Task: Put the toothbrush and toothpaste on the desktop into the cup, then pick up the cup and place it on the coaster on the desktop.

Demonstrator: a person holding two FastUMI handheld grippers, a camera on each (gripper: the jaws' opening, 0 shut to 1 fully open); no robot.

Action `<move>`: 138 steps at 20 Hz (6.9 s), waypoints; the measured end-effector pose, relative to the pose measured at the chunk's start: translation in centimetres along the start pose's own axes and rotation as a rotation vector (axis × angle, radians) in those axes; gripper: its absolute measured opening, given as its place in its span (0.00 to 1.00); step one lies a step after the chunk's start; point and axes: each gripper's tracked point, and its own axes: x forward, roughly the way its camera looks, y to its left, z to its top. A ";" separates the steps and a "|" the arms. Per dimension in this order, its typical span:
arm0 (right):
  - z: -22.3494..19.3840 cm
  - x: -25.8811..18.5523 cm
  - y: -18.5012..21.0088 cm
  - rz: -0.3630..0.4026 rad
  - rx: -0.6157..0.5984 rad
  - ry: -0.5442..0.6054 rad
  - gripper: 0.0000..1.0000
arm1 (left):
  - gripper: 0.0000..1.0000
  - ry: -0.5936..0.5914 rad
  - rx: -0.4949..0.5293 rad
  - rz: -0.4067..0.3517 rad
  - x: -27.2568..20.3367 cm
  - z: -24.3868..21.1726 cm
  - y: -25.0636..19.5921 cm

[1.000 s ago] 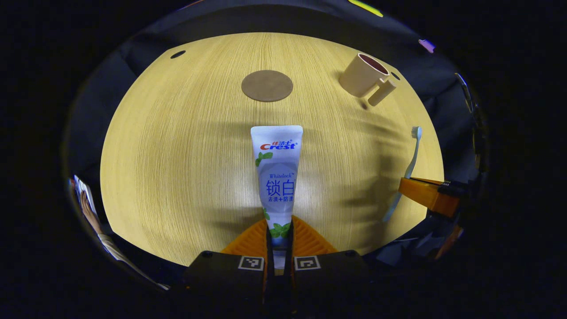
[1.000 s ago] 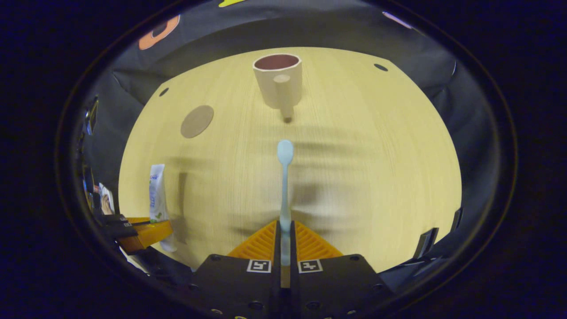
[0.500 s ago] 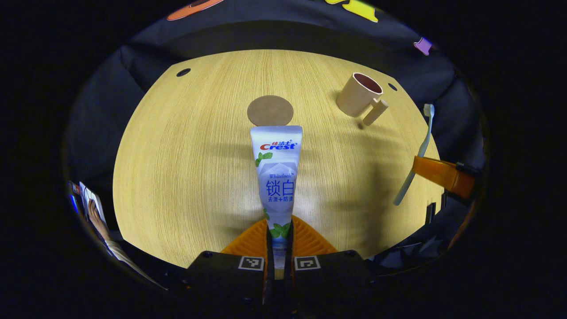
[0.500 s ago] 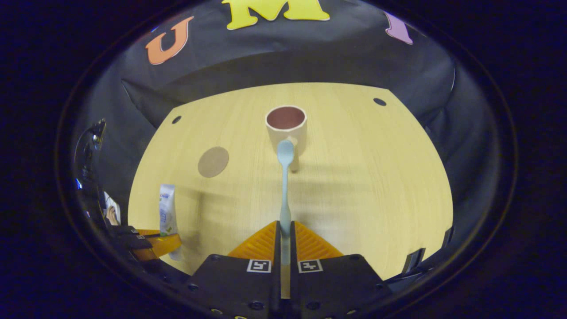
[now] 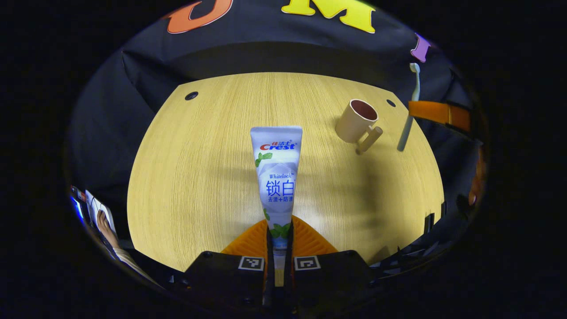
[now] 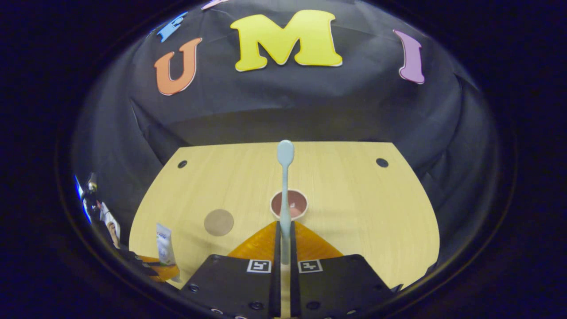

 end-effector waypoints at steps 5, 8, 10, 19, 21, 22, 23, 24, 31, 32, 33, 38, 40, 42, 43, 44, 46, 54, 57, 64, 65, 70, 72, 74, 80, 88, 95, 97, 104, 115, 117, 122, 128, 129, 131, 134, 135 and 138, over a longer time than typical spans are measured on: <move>4.0 4.1 0.9 0.045 -0.074 -0.139 0.07 | 0.11 -0.018 -0.022 0.005 -0.8 0.8 -1.2; 4.2 6.8 1.0 0.066 -0.073 -0.174 0.07 | 0.11 -0.018 -0.033 0.026 -1.2 0.6 -0.8; 4.0 8.3 0.7 0.063 -0.072 -0.187 0.07 | 0.11 -0.025 -0.037 0.040 -1.4 0.8 -0.5; 1.5 12.8 0.7 0.063 -0.105 -0.162 0.06 | 0.11 -0.048 -0.063 0.078 -2.2 1.8 -0.5; 0.9 13.4 0.5 0.056 -0.104 -0.151 0.06 | 0.10 -0.051 -0.071 0.077 -2.2 1.5 -0.2; 0.6 13.8 0.4 0.054 -0.103 -0.147 0.06 | 0.10 -0.053 -0.074 0.078 -2.2 1.5 -0.1; 0.1 14.1 0.6 0.057 -0.102 -0.139 0.06 | 0.10 -0.053 -0.076 0.079 -2.1 1.5 -0.1; -0.2 14.4 0.6 0.056 -0.108 -0.131 0.07 | 0.10 -0.054 -0.079 0.081 -2.0 1.6 0.0; -1.8 15.7 0.0 0.050 -0.101 -0.083 0.08 | 0.11 -0.065 -0.083 0.082 -2.0 1.8 0.1; -1.9 15.8 -0.1 0.051 -0.093 -0.076 0.08 | 0.10 -0.064 -0.084 0.081 -2.0 1.8 0.1; -2.1 15.8 -0.3 0.048 -0.092 -0.067 0.07 | 0.10 -0.064 -0.085 0.080 -2.0 1.8 0.1; -1.7 15.4 -0.2 0.057 -0.074 -0.067 0.18 | 0.11 -0.063 -0.073 0.078 -2.0 1.9 -0.1; -1.5 15.1 0.0 0.073 -0.064 -0.070 0.24 | 0.11 -0.069 -0.067 0.079 -2.0 2.0 -0.2; -1.3 14.9 0.2 0.079 -0.055 -0.077 0.34 | 0.11 -0.076 -0.061 0.083 -2.0 2.3 -0.2; -1.2 14.7 0.1 0.071 -0.062 -0.075 0.40 | 0.11 -0.080 -0.062 0.082 -2.0 2.3 -0.2; -1.1 14.6 0.1 0.072 -0.068 -0.080 0.45 | 0.11 -0.083 -0.063 0.081 -2.0 2.3 -0.4; -0.8 14.3 -0.1 0.073 -0.073 -0.086 0.53 | 0.10 -0.089 -0.066 0.078 -2.0 2.4 -0.4; 2.6 10.6 -1.0 0.065 -0.054 -0.182 0.71 | 0.10 -0.184 -0.049 0.080 -2.3 4.6 -1.2; 4.6 7.3 -1.9 0.063 -0.037 -0.241 0.71 | 0.10 -0.296 -0.028 0.052 -3.5 9.5 -3.3; 6.1 0.9 -6.5 0.006 -0.016 -0.323 0.71 | 0.11 -0.541 0.009 -0.058 -1.5 19.4 -9.4; 5.9 0.4 -7.3 -0.006 -0.015 -0.329 0.71 | 0.11 -0.572 0.026 -0.068 -1.1 20.4 -10.4; 4.2 -0.2 -10.5 -0.057 0.001 -0.303 0.71 | 0.10 -0.688 0.040 -0.140 1.0 24.8 -14.6; 3.2 -0.3 -11.5 -0.070 0.005 -0.288 0.71 | 0.10 -0.745 0.027 -0.182 1.5 26.3 -16.1; 2.0 -0.4 -12.6 -0.081 0.009 -0.266 0.71 | 0.10 -0.802 0.020 -0.188 2.2 27.5 -16.9; -2.0 -0.3 -16.1 -0.131 0.031 -0.191 0.71 | 0.11 -0.866 0.017 -0.206 5.3 27.7 -18.9; -6.7 0.6 -17.2 -0.139 0.025 -0.088 0.72 | 0.12 -0.870 0.061 -0.137 8.8 26.0 -19.0; -6.8 1.2 -15.5 -0.109 -0.013 -0.082 0.72 | 0.33 -0.806 0.069 -0.134 10.8 23.5 -19.2; -6.8 1.5 -15.1 -0.106 -0.012 -0.079 0.72 | 0.48 -0.818 0.090 -0.123 10.1 23.5 -19.1; -6.2 2.0 -12.4 -0.071 -0.029 -0.067 0.72 | 0.80 -0.831 0.059 -0.107 7.3 22.8 -17.4; -4.1 2.5 -5.3 0.031 -0.018 0.012 0.85 | 0.92 -0.838 -0.069 0.000 -2.8 19.1 -7.8; -4.1 3.0 -4.0 0.057 0.017 0.065 0.85 | 0.92 -0.822 -0.116 0.041 -4.1 18.2 -4.7; -4.6 4.4 -2.1 0.064 0.104 0.251 0.86 | 0.92 -0.852 -0.227 0.180 -9.6 16.2 3.8; -6.3 7.4 -0.9 0.035 0.068 0.446 0.88 | 0.92 -0.864 -0.316 0.322 -13.4 13.3 11.3; -6.7 8.1 -0.6 0.034 0.056 0.468 0.88 | 0.92 -0.858 -0.328 0.339 -13.5 12.7 11.9; -7.2 9.4 -0.4 0.026 0.050 0.499 0.88 | 0.92 -0.848 -0.349 0.360 -13.7 12.0 12.8; -7.3 11.1 -0.3 0.019 0.043 0.535 0.88 | 0.92 -0.835 -0.361 0.381 -13.9 11.4 13.6; -7.7 11.5 -0.3 0.016 0.056 0.556 0.83 | 0.92 -0.833 -0.363 0.387 -14.1 11.3 13.9; -8.6 12.5 0.0 0.014 0.065 0.601 0.82 | 0.92 -0.825 -0.373 0.405 -14.3 10.8 14.6</move>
